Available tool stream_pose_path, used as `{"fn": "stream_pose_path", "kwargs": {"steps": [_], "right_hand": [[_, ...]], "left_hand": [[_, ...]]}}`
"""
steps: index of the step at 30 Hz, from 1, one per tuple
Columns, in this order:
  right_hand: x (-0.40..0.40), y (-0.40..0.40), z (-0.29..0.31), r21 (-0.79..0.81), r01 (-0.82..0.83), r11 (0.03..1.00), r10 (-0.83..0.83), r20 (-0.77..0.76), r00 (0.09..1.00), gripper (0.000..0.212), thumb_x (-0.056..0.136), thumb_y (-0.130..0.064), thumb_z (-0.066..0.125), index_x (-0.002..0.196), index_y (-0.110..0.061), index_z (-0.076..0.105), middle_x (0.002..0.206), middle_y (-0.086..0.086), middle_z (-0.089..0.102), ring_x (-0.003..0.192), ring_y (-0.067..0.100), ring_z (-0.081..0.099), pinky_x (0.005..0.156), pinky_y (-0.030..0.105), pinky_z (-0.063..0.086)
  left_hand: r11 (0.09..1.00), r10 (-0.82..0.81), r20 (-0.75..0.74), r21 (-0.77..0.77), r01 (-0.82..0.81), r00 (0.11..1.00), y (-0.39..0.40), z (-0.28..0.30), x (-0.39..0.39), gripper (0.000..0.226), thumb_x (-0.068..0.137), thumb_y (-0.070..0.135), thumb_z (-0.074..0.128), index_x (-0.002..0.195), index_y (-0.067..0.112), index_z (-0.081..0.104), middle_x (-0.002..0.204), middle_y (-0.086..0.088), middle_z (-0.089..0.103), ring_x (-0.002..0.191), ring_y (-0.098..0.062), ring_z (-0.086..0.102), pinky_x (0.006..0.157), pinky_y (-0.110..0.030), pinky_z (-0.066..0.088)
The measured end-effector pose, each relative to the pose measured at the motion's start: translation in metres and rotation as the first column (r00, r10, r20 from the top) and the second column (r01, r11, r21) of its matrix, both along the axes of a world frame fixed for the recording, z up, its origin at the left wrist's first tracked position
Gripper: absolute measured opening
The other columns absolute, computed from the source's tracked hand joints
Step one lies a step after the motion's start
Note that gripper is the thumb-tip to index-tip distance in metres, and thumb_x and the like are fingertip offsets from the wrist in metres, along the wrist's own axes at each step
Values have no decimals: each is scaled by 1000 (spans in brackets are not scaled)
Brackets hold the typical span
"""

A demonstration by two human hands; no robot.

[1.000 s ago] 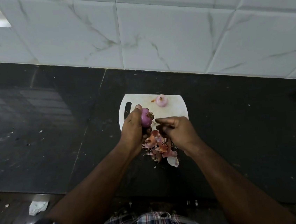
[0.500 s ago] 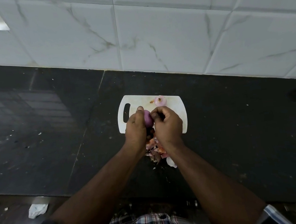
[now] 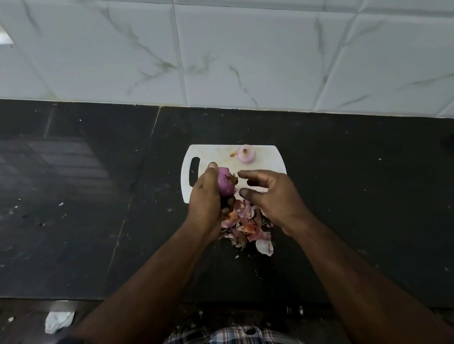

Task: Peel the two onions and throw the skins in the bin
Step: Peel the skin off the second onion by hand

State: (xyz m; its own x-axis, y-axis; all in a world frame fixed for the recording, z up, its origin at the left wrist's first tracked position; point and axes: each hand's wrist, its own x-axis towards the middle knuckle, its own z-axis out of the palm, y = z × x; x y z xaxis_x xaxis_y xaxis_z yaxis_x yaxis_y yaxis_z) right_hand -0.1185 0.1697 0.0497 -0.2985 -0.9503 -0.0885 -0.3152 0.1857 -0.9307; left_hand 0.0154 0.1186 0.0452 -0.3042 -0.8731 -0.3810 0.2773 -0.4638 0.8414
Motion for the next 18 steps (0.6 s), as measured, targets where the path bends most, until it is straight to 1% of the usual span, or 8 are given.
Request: {"fn": "stream_pose_path", "kwargs": {"steps": [2, 4, 6, 8, 10, 13, 16, 18], "right_hand": [[2, -2, 8, -63, -55, 996, 46, -137, 990, 39, 89, -18, 73, 127, -23, 67, 117, -12, 71, 107, 0, 64, 92, 17, 51], [4, -5, 13, -101, -143, 985, 100, -342, 934, 32, 93, -24, 68, 125, -20, 68, 115, -6, 72, 106, 6, 64, 91, 21, 50], [1, -7, 17, -74, -223, 972, 142, -572, 808, 17, 98, -23, 58, 108, -15, 70, 100, 1, 70, 95, 17, 63, 79, 31, 48], [-3, -9, 22, 31, -277, 960, 218, -702, 678, 15, 100, -20, 49, 87, -17, 57, 83, -1, 59, 80, 22, 57, 65, 34, 38], [-8, -10, 26, 113, -319, 941, 303, -701, 646, 17, 99, -20, 48, 82, -23, 47, 76, -6, 52, 72, 21, 52, 61, 33, 33], [-13, -12, 21, 75, -333, 940, 293, -677, 675, 21, 98, -25, 53, 77, -23, 49, 69, -5, 55, 66, 22, 52, 58, 35, 37], [3, -8, 12, -21, -290, 957, 216, -618, 756, 27, 97, -26, 53, 70, -22, 46, 62, -4, 53, 60, 22, 51, 56, 36, 36], [17, -2, 7, -73, -247, 966, 175, -514, 840, 29, 96, -28, 52, 68, -21, 47, 59, -5, 51, 58, 19, 51, 55, 37, 38]], "left_hand": [[999, -28, 15, -24, 28, 999, 0, 2, 0, 48, 105, 47, 39, 109, 3, 57, 61, -8, 48, 40, -14, 35, 37, -19, 29], [996, -62, 33, -61, 64, 998, 0, 4, -2, 44, 105, 45, 37, 102, 6, 57, 64, -10, 47, 40, -13, 36, 37, -19, 27], [991, -83, 80, -94, 91, 993, -1, 2, -2, 43, 105, 44, 37, 98, 7, 56, 67, -10, 48, 42, -13, 38, 39, -21, 28], [987, -101, 133, -109, 116, 986, -3, -2, 0, 48, 104, 46, 39, 105, 2, 57, 72, -11, 49, 44, -13, 40, 41, -22, 29], [981, -134, 152, -122, 153, 979, -4, -6, 2, 53, 104, 48, 40, 110, -3, 55, 76, -15, 50, 46, -13, 40, 42, -23, 30], [968, -104, 222, -200, 149, 969, -3, -11, -2, 50, 101, 48, 42, 94, 2, 57, 69, -9, 53, 49, -15, 43, 44, -23, 32], [956, 54, 373, -286, 59, 926, -9, -15, -3, 43, 97, 49, 47, 75, 14, 56, 63, 0, 54, 58, -17, 49, 55, -28, 40], [959, 76, 369, -283, 34, 927, -15, -16, 1, 47, 100, 44, 47, 78, 3, 57, 64, -7, 55, 59, -21, 50, 55, -30, 40]]}}
